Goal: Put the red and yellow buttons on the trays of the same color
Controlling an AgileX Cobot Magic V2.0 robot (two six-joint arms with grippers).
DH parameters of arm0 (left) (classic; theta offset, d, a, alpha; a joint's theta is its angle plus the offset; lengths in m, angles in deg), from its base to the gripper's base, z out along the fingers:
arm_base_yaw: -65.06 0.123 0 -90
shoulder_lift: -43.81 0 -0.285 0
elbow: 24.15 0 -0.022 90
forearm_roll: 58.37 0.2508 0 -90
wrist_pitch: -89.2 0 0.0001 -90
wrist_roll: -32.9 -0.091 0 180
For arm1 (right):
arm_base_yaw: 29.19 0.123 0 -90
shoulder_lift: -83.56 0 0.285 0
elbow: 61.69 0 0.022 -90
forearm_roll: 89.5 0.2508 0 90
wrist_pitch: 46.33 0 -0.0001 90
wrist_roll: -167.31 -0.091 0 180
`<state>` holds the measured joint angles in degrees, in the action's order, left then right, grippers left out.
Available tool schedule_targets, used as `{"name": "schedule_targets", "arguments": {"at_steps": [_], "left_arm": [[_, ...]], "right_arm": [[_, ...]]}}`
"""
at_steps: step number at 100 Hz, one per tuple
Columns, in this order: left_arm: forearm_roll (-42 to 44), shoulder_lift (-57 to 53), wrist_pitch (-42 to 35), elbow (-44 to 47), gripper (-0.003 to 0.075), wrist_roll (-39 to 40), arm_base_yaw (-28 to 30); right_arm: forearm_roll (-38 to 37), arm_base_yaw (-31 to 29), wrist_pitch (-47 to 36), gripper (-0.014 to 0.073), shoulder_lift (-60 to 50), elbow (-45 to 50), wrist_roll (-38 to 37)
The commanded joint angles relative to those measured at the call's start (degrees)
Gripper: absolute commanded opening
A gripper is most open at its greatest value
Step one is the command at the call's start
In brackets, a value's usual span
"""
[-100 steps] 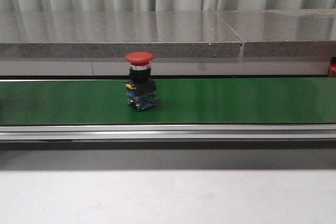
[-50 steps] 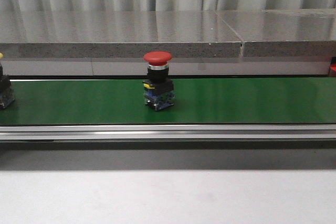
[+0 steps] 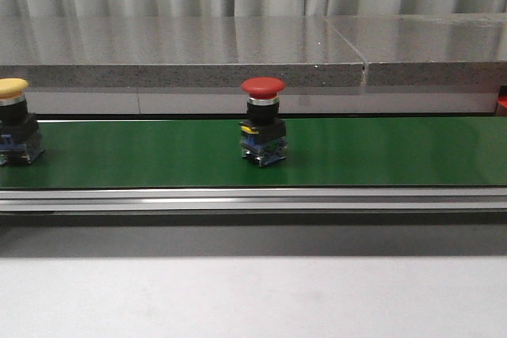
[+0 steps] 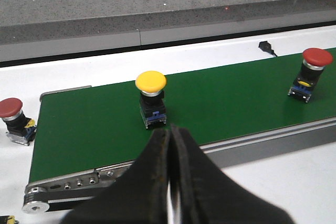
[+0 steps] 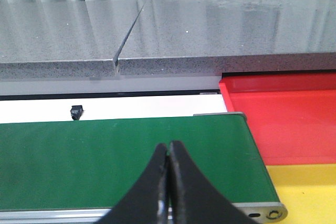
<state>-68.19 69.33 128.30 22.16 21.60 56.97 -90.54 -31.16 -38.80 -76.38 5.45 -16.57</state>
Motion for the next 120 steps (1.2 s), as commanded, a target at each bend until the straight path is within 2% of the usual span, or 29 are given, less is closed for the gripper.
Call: {"name": "schedule_targets", "arguments": {"at_steps": [1,27,55,65,84,91,96,120], "left_arm": [[-1.1,0.6,-4.1,-1.5,-0.0021,0.5,-0.4],[-1.1,0.6,-4.1,-1.5,-0.0021,0.5,-0.4],[-1.1,0.6,-4.1,-1.5,-0.0021,0.5,-0.4],[-1.1,0.6,-4.1,-1.5,-0.0021,0.5,-0.4],[-1.1,0.6,-4.1,-1.5,-0.0021,0.5,-0.4],[-1.1,0.6,-4.1,-1.5,-0.0021,0.5,-0.4],[-1.1,0.6,-4.1,-1.5,-0.0021,0.5,-0.4],[-1.1,0.6,-4.1,-1.5,-0.0021,0.5,-0.4]], "right_arm": [[-0.4,0.0,-3.6,-0.0066,4.9,-4.9,0.3],[-0.6,1.0,4.0,-0.0065,17.1,-16.6,0.3],[-0.6,9.3,16.0,-0.0050,28.8,-29.5,0.4],[-0.5,12.2,21.1,0.0066,34.1,-34.0,0.4],[-0.5,17.3,27.5,0.0524,43.5,-41.4,0.4],[0.1,18.8,29.4,0.0627,46.5,-44.1,0.4],[1.0,19.7,30.4,0.0655,48.5,-45.8,0.4],[2.3,23.3,39.0,0.0656,57.7,-55.3,2.3]]}}
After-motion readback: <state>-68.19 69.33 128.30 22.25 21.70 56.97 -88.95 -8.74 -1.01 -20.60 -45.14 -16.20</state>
